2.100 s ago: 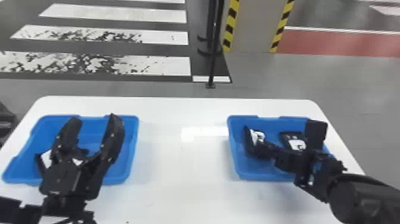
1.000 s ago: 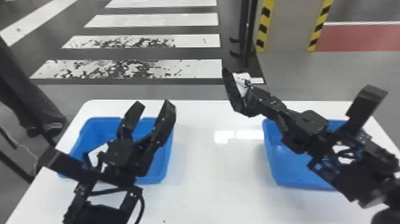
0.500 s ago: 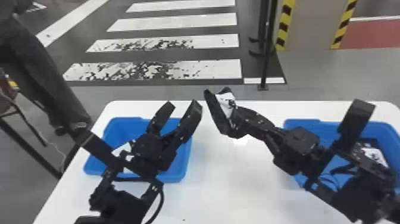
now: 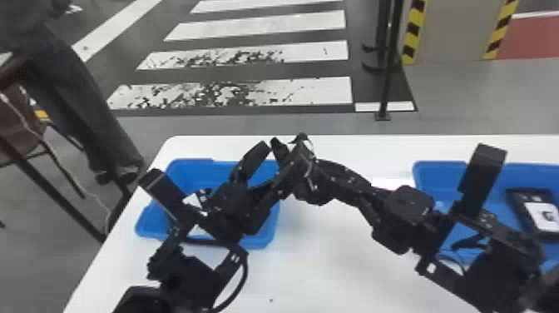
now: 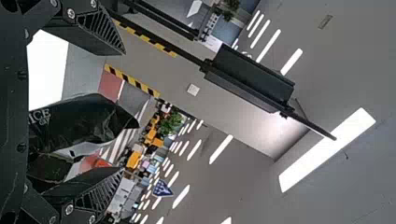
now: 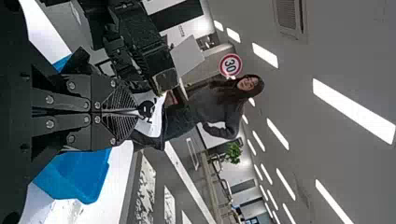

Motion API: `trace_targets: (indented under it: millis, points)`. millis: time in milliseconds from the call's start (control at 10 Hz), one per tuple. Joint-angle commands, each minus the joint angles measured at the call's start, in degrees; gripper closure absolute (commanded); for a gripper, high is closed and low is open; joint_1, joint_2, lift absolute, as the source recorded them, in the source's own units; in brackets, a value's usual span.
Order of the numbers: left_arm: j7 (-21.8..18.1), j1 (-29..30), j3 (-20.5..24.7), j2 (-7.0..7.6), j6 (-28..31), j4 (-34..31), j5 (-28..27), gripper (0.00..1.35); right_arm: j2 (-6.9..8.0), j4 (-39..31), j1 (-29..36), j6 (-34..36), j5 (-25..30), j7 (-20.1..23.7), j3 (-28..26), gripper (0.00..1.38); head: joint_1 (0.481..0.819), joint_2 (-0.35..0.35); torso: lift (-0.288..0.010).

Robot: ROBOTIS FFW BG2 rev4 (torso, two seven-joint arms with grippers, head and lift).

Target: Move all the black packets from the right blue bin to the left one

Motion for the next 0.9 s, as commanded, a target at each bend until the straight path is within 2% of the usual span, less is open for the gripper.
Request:
trace_targets:
  millis: [0, 100, 200, 300, 400, 600, 800]
  points:
    - [0.0, -0.2, -0.1, 0.04, 0.8, -0.3, 0.0, 0.16, -0.05, 0.1, -0.4, 0.0, -0.4, 0.0, 0.9, 1.13, 0.695, 0.191, -0.140]
    - [0.2, 0.0, -0.1, -0.05, 0.9, -0.3, 0.0, 0.16, -0.05, 0.2, -0.5, 0.0, -0.6, 0.0, 1.2, 1.13, 0.695, 0.193, -0.140]
    - [0.2, 0.0, 0.0, -0.05, 0.6, -0.3, 0.0, 0.27, -0.14, 0.2, -0.5, 0.0, -0.9, 0.1, 1.3, 1.13, 0.695, 0.196, -0.140]
    - [0.4, 0.0, -0.1, -0.05, 0.8, -0.4, -0.2, 0.73, -0.05, 0.4, -0.5, -0.1, -1.1, 0.1, 1.3, 1.13, 0.695, 0.200, -0.140]
    - [0.5, 0.1, -0.1, -0.05, 1.1, -0.4, -0.1, 1.03, -0.14, 0.5, -0.5, -0.3, -1.2, 0.1, 1.3, 1.13, 0.695, 0.201, -0.140]
    - [0.5, 0.1, -0.3, -0.05, 1.6, -0.7, -1.4, 1.21, -0.05, 1.1, -0.8, -1.1, -1.8, 0.1, 1.3, 1.13, 0.695, 0.199, -0.140]
    - [0.4, 0.0, -0.4, -0.05, 1.5, -2.0, -4.5, 1.21, 0.48, 2.3, -1.5, -2.4, -2.2, 0.1, 1.3, 1.13, 0.695, 0.192, -0.140]
